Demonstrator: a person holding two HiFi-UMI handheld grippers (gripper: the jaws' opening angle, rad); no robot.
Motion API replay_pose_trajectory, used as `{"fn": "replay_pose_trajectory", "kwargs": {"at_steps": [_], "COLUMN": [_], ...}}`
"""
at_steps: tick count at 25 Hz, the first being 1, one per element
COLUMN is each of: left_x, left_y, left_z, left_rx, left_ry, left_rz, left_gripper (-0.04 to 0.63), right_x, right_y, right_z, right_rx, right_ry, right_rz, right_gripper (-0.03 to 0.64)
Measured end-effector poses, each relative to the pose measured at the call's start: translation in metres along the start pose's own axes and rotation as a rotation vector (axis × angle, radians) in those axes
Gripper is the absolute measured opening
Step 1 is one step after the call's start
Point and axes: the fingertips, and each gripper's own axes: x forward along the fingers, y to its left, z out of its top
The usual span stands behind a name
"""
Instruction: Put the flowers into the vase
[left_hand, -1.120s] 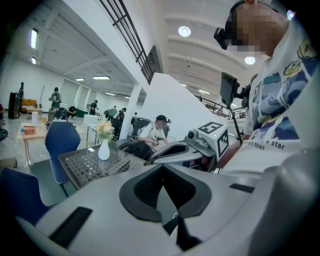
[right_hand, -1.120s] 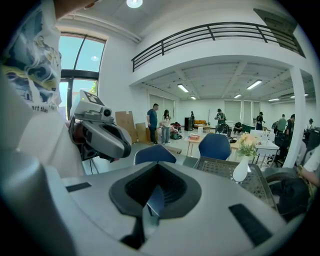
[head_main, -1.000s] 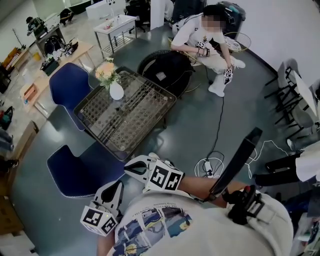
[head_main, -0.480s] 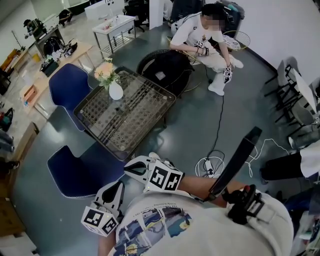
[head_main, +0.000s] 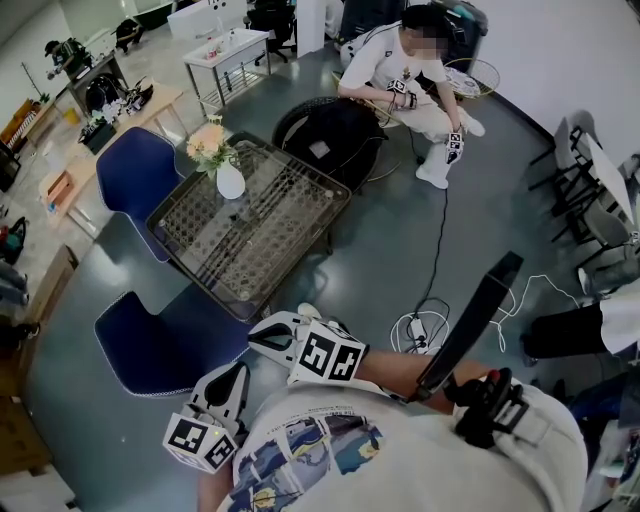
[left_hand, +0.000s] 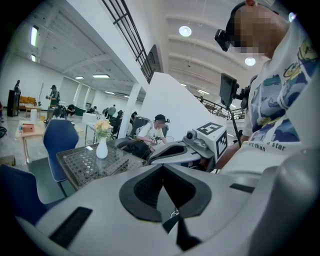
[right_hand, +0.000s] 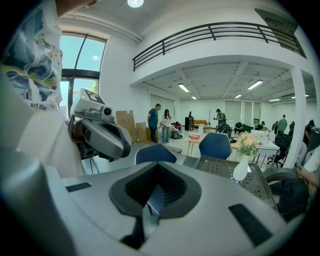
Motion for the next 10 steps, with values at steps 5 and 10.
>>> {"fn": "replay_pose_trajectory", "kwargs": {"at_steps": [5, 10], "left_x": [0.0018, 0.0087], "left_y": [-0.0035, -0.0044], "left_z": [-0.0006, -0.0002], "left_rx": [-0.006, -0.009], "left_ry": [0.008, 0.008], "left_rz": [-0.002, -0.005], "left_gripper": [0.009, 0.009], "right_x": [-0.0035, -0.0066], "right_y": [-0.0005, -0.0066], "right_z": [-0.0014, -0.0059], "right_rx": [0.002, 0.008], "right_ry": [0.003, 0.004], "right_rz": [-0.002, -0.005], "right_gripper": [0.011, 0.011]}}
